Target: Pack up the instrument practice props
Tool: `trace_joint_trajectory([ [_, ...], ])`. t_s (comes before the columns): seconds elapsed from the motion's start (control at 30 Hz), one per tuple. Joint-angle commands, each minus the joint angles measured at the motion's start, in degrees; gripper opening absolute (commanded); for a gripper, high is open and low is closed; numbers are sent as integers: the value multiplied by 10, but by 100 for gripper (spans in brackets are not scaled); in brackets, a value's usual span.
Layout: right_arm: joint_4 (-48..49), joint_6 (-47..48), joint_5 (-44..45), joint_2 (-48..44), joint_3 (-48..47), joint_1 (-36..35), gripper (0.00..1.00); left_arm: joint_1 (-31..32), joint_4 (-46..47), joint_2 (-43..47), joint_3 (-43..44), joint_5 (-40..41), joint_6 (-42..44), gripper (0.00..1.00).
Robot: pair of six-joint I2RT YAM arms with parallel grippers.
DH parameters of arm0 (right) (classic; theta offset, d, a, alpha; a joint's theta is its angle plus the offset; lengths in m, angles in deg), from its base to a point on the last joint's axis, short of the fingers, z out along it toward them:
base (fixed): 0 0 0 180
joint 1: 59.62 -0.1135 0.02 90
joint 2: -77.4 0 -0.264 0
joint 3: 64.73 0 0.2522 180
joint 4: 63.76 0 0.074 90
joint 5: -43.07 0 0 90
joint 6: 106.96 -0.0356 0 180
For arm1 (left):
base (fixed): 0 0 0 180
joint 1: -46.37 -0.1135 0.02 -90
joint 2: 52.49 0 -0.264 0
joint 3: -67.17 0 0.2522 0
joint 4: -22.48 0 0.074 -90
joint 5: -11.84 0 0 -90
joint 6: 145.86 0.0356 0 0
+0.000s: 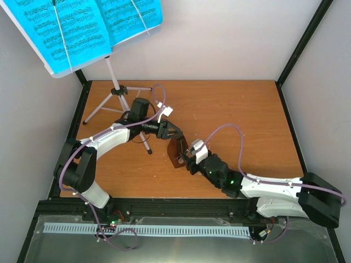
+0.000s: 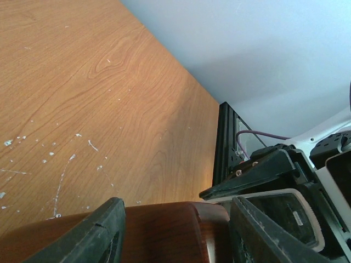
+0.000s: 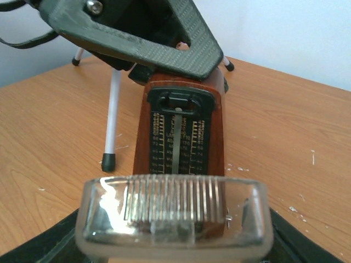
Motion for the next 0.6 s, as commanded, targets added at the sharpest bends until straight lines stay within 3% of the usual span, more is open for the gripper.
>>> trace_joint_trajectory([
  [0.0, 51, -26, 57, 23, -10, -11, 42, 7, -26, 1, 9, 16, 21, 53],
  [0.57, 104, -44, 108, 125, -51, -36, 42, 7, -32, 1, 16, 29, 17, 54],
])
